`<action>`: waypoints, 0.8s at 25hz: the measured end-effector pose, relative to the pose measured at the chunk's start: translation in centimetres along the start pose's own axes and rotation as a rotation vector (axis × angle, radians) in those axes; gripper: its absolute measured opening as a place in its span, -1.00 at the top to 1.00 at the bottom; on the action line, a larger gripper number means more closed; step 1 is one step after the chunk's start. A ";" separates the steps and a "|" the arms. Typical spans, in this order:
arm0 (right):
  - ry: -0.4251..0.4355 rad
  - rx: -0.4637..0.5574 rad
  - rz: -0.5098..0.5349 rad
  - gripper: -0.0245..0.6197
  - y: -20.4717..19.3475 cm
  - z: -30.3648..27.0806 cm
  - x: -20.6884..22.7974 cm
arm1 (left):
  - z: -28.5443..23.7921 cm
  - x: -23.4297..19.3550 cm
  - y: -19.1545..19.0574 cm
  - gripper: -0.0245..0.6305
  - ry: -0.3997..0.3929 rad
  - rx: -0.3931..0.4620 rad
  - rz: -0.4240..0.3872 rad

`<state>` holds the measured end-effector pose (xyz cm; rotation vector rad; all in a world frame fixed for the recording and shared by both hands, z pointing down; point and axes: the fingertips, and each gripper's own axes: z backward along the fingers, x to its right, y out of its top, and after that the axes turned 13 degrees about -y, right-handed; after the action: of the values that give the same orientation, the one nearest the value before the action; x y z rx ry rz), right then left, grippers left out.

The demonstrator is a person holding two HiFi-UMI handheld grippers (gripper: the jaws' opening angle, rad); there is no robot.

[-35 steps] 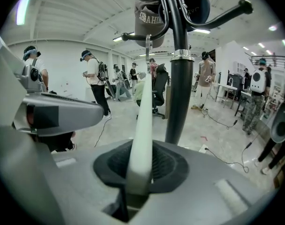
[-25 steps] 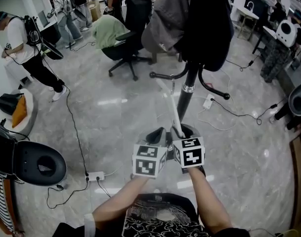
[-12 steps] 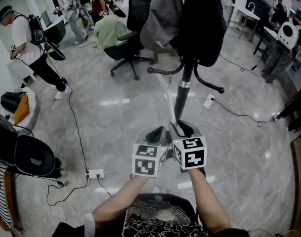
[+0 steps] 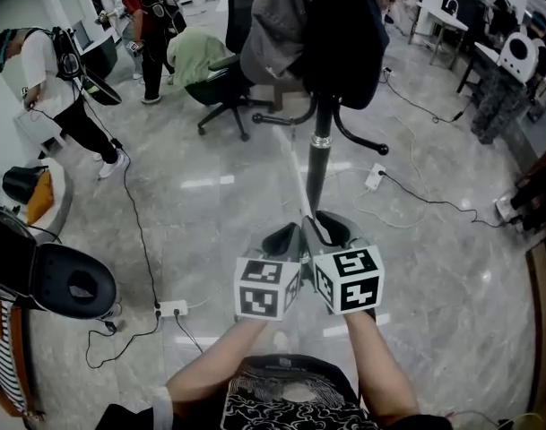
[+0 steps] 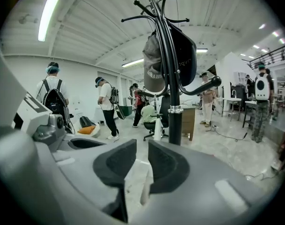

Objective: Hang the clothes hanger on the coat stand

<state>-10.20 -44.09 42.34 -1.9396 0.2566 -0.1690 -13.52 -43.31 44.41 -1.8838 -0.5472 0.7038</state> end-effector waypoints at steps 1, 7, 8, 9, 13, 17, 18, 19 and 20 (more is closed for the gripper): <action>0.003 0.001 0.000 0.68 0.0 0.4 0.1 | 0.1 0.3 0.2 0.91 0.001 0.003 -0.003; 0.027 0.003 0.022 0.77 -0.3 2.5 0.4 | 0.7 1.9 0.4 0.91 0.028 0.026 0.018; 0.031 0.004 0.027 0.78 -0.3 2.9 0.5 | 0.9 2.2 0.4 0.91 0.032 0.029 0.022; 0.035 0.004 0.030 0.80 -0.4 3.4 0.6 | 1.1 2.7 0.4 0.91 0.035 0.032 0.025; 0.052 0.000 0.029 0.89 -1.0 5.0 0.9 | 1.6 4.2 0.1 0.91 0.043 0.039 0.031; 0.074 -0.004 0.022 0.92 -1.5 6.5 0.9 | 2.2 5.6 0.0 0.91 0.053 0.048 0.033; 0.078 -0.005 0.020 0.92 -1.7 6.9 0.9 | 2.4 5.9 -0.1 0.91 0.054 0.049 0.032; 0.081 -0.007 0.016 0.92 -1.9 7.2 1.0 | 2.6 6.3 -0.2 0.91 0.056 0.051 0.032; 0.084 -0.008 0.012 0.92 -2.1 7.6 1.0 | 2.7 6.6 -0.3 0.91 0.057 0.054 0.031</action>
<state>-7.18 -36.80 41.50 -1.9411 0.3252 -0.2421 -10.60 -37.16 42.29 -1.8600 -0.4589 0.6766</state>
